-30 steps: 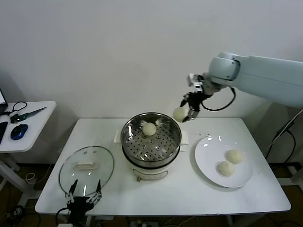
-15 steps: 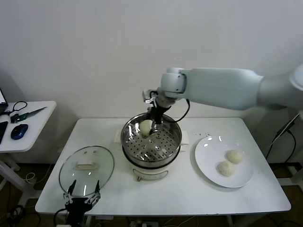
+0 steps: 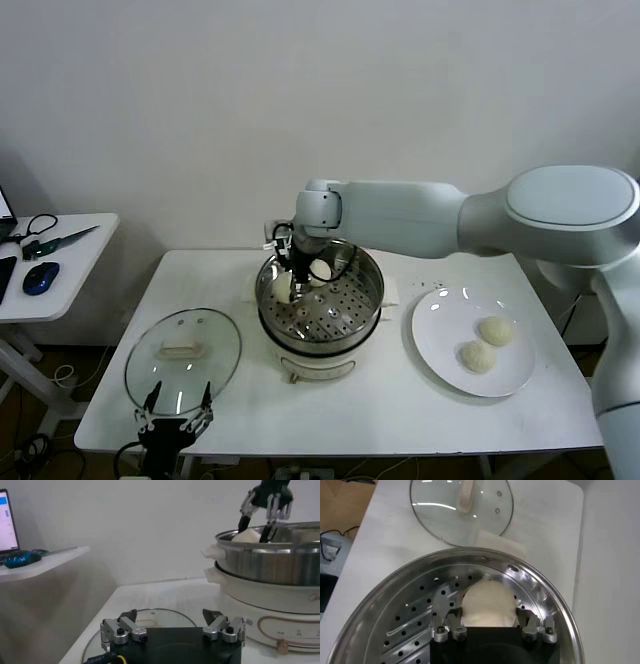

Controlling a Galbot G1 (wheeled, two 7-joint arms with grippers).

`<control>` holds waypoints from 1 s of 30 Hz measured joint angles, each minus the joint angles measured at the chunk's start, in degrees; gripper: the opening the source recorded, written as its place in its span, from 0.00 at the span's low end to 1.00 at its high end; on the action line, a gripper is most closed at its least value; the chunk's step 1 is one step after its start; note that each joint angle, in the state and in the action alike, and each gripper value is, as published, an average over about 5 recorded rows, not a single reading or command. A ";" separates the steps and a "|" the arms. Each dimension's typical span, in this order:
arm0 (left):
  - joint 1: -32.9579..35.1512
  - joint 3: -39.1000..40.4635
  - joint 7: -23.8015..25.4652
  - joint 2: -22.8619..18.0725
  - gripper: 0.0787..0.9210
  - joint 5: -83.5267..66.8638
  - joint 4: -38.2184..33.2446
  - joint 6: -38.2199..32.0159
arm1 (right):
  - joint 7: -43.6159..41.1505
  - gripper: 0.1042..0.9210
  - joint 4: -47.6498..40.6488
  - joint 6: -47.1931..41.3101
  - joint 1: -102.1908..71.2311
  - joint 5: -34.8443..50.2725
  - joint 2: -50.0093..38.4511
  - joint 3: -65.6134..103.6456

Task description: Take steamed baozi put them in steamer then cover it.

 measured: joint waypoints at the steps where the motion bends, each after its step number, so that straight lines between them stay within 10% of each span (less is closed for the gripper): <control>1: 0.02 -0.01 0.00 0.00 0.88 0.00 0.00 0.00 | 0.16 0.74 -0.24 -0.18 -0.32 -0.09 0.15 0.04; 17: 0.14 0.25 0.11 -0.31 0.88 0.09 -0.75 0.30 | -1.37 0.88 3.44 0.48 2.68 -1.17 -3.00 -0.25; 30: -0.04 0.54 0.15 -0.40 0.88 0.21 -0.81 0.44 | -9.25 0.88 18.00 6.74 16.66 -4.44 -24.80 -10.61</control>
